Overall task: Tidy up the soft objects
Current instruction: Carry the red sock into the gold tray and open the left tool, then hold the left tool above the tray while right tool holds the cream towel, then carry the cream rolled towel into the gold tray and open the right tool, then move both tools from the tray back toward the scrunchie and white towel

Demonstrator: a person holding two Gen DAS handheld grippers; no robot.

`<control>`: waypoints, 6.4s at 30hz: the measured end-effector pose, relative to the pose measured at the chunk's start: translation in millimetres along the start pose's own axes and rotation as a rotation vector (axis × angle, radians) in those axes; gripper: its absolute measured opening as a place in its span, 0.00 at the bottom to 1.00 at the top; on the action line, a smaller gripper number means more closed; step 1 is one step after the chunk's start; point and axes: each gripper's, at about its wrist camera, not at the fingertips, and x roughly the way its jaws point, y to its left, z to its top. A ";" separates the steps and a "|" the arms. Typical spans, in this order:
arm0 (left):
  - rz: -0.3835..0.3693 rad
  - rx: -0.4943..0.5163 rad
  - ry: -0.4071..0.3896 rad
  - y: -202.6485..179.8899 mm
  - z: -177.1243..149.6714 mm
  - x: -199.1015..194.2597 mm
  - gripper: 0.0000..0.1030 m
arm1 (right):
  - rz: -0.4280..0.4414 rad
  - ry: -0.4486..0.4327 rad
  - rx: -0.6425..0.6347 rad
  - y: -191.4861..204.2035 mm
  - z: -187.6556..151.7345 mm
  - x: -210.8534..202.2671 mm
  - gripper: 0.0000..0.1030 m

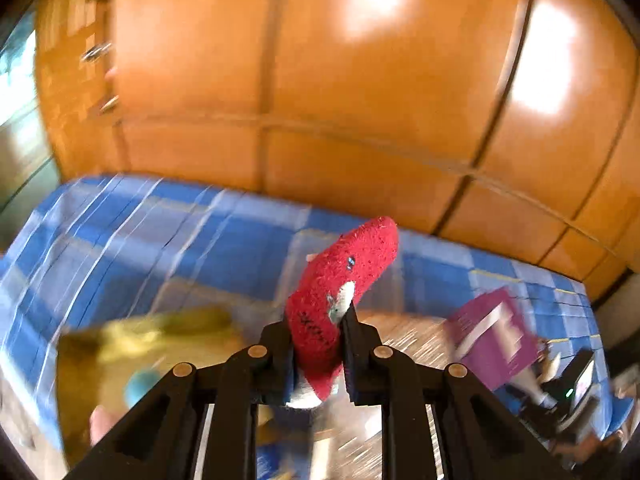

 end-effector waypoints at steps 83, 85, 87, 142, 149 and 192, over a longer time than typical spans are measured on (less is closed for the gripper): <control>0.271 -0.018 -0.023 100.9 -187.3 -65.2 0.67 | -0.116 0.126 0.185 -11.7 50.3 -1.8 0.20; 0.270 -0.018 -0.021 102.3 -187.8 -65.2 0.67 | -0.134 0.118 0.177 -12.9 61.6 -8.9 0.20; 0.269 -0.020 -0.022 102.6 -188.0 -66.3 0.68 | -0.153 0.117 0.163 -13.1 75.1 -15.7 0.20; 0.408 -0.265 -0.106 193.5 -190.9 -99.8 0.84 | 0.226 -0.289 -0.416 413.1 116.5 -124.9 0.66; 0.400 -0.258 -0.112 186.7 -190.2 -101.0 0.84 | 0.184 -0.419 -0.370 398.9 106.2 -167.6 0.66; 0.258 0.051 -0.220 62.0 -148.1 -128.7 0.84 | 0.079 -0.594 -0.069 246.6 86.2 -214.3 0.66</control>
